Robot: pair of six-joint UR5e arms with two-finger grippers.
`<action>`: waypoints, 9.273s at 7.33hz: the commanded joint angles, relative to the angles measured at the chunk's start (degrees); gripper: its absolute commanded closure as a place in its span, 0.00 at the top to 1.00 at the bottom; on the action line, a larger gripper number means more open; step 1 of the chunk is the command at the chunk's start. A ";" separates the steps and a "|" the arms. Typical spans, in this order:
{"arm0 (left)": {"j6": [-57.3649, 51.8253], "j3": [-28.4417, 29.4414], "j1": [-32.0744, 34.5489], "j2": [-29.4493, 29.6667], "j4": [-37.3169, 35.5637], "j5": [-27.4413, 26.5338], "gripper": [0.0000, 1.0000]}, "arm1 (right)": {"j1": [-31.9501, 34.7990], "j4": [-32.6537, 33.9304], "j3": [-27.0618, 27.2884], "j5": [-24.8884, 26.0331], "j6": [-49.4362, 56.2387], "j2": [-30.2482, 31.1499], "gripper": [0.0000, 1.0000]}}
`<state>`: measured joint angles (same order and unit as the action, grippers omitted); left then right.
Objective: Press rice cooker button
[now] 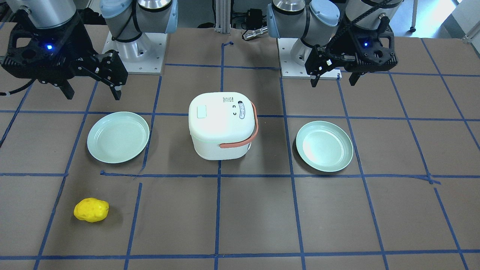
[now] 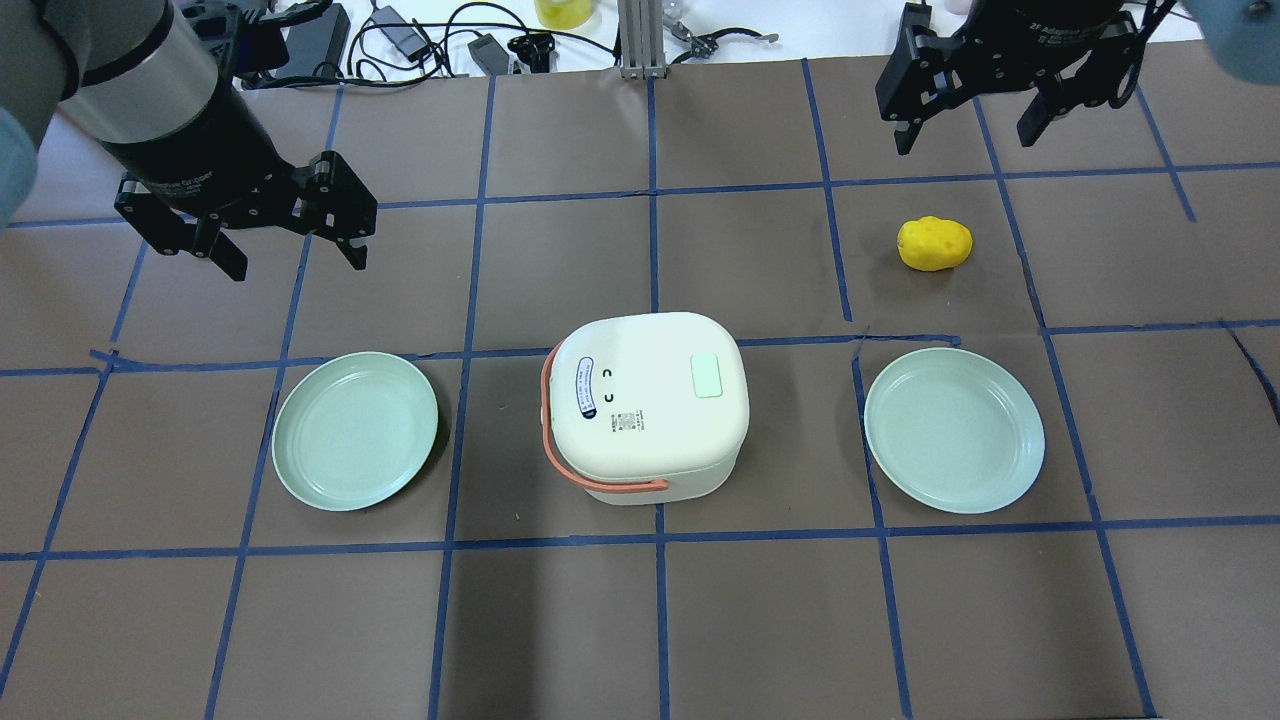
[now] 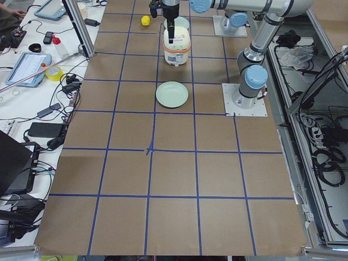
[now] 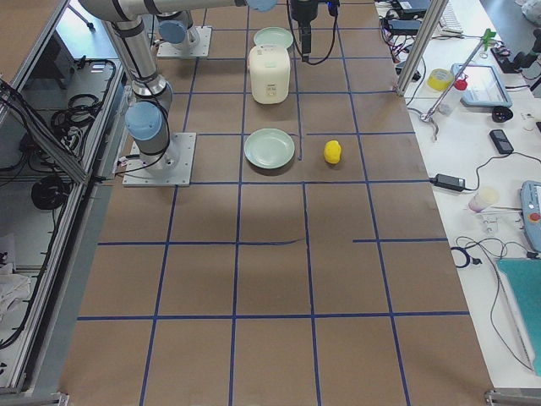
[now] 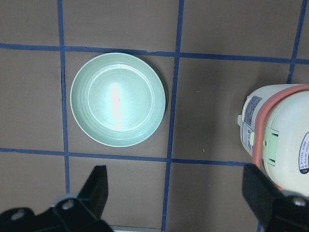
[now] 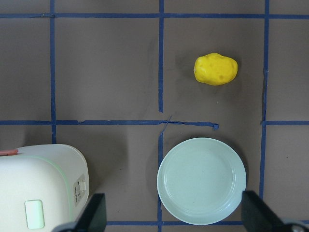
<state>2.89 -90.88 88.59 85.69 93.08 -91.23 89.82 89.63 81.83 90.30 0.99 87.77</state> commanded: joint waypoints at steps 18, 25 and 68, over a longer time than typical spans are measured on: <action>0.01 0.00 0.00 0.00 0.00 0.00 1.00 | 7.46 0.10 2.97 -0.12 -7.73 -0.58 0.00; 0.01 0.00 0.00 0.00 0.00 0.00 1.00 | 19.93 4.76 11.86 -0.12 -20.74 -1.11 0.00; -0.07 0.00 0.00 0.00 0.00 0.00 1.00 | 6.86 5.46 1.23 3.74 -11.01 -1.29 1.00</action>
<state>2.85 -90.88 88.60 85.69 93.07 -91.23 96.68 95.06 83.06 94.05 -10.02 86.48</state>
